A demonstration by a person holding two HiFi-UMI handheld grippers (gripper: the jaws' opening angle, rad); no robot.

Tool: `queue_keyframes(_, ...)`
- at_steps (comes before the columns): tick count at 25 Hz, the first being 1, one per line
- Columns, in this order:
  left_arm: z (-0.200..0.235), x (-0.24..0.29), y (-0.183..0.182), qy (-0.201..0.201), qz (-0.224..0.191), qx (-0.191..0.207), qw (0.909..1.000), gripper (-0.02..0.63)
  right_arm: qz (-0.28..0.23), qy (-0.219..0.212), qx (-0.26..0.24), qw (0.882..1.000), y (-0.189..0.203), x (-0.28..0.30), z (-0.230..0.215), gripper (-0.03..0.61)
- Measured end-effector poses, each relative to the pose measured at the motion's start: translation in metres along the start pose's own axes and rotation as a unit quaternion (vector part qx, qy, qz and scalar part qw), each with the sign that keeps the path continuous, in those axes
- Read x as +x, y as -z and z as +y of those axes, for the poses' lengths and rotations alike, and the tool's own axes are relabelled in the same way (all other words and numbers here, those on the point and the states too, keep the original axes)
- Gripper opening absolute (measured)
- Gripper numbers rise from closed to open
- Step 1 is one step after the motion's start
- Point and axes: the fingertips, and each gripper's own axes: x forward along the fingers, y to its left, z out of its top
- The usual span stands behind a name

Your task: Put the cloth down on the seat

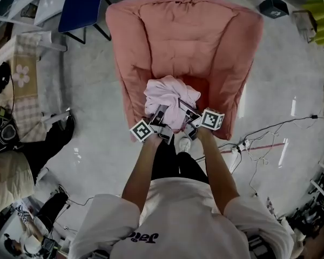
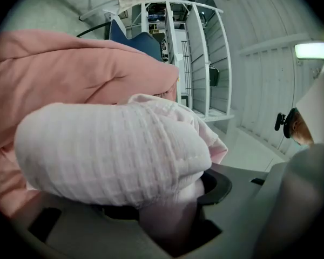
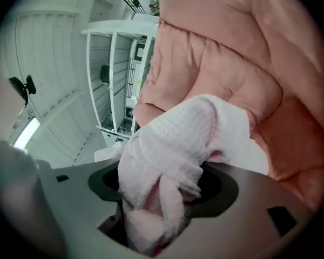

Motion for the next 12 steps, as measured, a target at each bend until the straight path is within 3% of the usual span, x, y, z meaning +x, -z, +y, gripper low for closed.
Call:
queue_keyframes(6, 0.093, 0.011, -0.003, -0.069, 0.011, 0.011, 0.9975, 0.264, 0.046, 0.064, 0.0, 0.997, 0.012, 0.028, -0.1, 0.313)
queue_keyframes(12, 0.153, 0.033, -0.013, -0.105, 0.023, 0.02, 0.994, 0.264, 0.032, 0.106, 0.026, 0.993, 0.008, 0.05, -0.161, 0.314)
